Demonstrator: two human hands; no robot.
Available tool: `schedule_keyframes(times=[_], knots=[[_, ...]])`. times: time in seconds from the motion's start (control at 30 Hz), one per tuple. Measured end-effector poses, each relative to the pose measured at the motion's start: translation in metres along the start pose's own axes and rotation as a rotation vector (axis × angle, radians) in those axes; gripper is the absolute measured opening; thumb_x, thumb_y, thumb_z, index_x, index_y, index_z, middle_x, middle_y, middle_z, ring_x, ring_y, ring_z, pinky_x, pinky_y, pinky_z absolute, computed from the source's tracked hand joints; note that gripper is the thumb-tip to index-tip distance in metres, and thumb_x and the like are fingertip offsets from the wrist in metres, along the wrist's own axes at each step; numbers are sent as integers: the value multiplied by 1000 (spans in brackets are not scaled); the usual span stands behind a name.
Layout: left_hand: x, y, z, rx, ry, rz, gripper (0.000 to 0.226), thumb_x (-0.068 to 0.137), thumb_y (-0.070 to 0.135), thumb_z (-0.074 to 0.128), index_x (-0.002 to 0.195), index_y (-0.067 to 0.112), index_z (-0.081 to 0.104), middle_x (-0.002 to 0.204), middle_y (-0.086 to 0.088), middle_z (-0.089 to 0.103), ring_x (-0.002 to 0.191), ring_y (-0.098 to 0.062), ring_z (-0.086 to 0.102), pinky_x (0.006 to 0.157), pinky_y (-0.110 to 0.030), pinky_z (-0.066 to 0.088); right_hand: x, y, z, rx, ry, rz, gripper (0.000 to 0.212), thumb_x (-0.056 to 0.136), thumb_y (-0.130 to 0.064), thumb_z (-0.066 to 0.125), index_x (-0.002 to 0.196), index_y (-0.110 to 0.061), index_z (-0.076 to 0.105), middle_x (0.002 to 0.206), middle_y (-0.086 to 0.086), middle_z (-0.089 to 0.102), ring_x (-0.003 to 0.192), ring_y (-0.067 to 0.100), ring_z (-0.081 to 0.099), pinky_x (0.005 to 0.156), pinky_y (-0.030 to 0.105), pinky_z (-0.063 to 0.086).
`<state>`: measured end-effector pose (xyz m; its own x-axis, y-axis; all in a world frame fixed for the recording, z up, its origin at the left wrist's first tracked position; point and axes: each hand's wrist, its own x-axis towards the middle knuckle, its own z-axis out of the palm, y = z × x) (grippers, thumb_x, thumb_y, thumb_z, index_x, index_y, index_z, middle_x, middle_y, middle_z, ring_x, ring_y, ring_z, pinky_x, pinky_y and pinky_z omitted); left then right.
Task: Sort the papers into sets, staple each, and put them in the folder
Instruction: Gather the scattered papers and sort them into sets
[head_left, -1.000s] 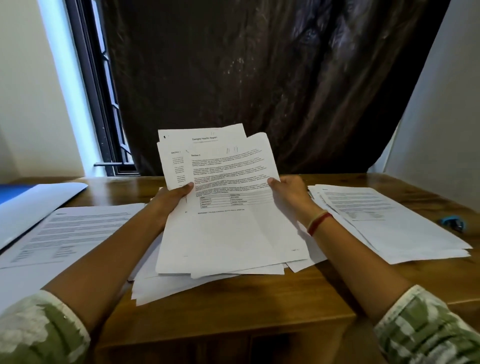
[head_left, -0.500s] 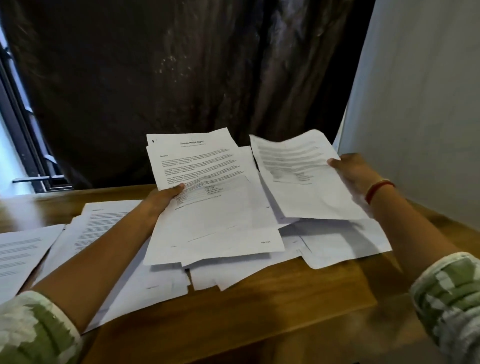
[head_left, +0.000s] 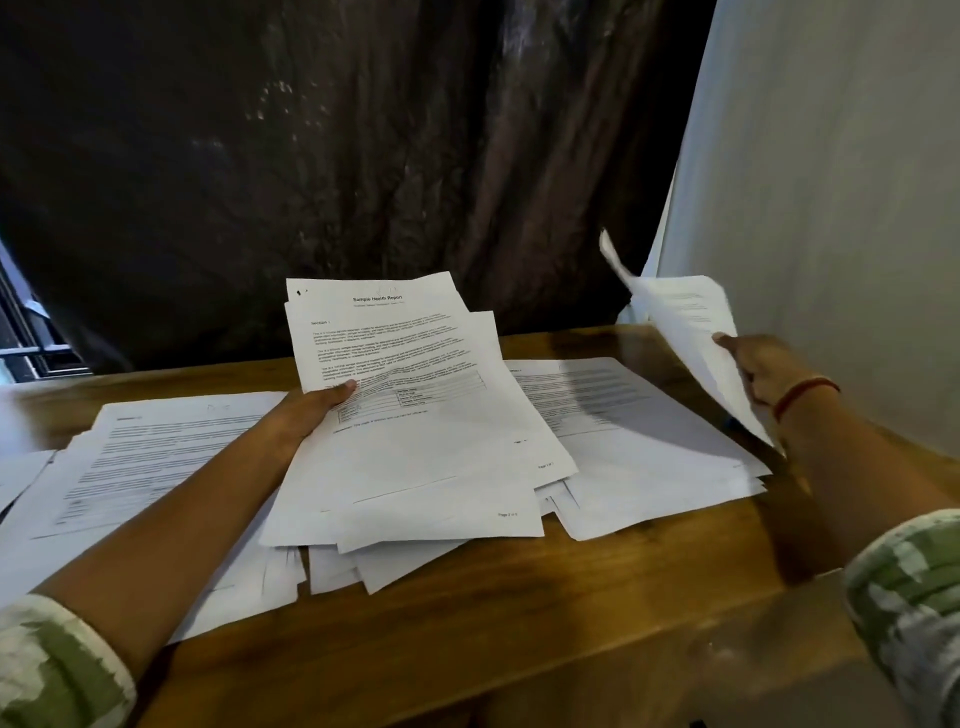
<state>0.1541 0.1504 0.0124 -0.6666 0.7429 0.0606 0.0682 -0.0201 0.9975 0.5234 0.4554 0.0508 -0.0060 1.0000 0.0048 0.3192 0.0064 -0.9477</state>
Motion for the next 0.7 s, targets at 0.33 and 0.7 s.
schedule_keyframes(times=[0.33, 0.7], knots=[[-7, -3, -24, 42, -7, -6, 45, 95, 13, 55, 138, 14, 46, 135, -8, 53, 110, -21, 53, 97, -33, 41, -1, 30, 46, -518, -136, -583, 41, 92, -16, 61, 133, -13, 57, 124, 8, 61, 114, 26, 55, 95, 30, 38], [-34, 6, -75, -1, 22, 23, 44, 95, 17, 57, 137, 16, 48, 133, -6, 56, 99, -15, 59, 84, -26, 46, -158, -65, 144, -34, -356, -516, 30, 87, -39, 67, 97, -11, 65, 94, 5, 66, 88, 19, 60, 80, 33, 49]])
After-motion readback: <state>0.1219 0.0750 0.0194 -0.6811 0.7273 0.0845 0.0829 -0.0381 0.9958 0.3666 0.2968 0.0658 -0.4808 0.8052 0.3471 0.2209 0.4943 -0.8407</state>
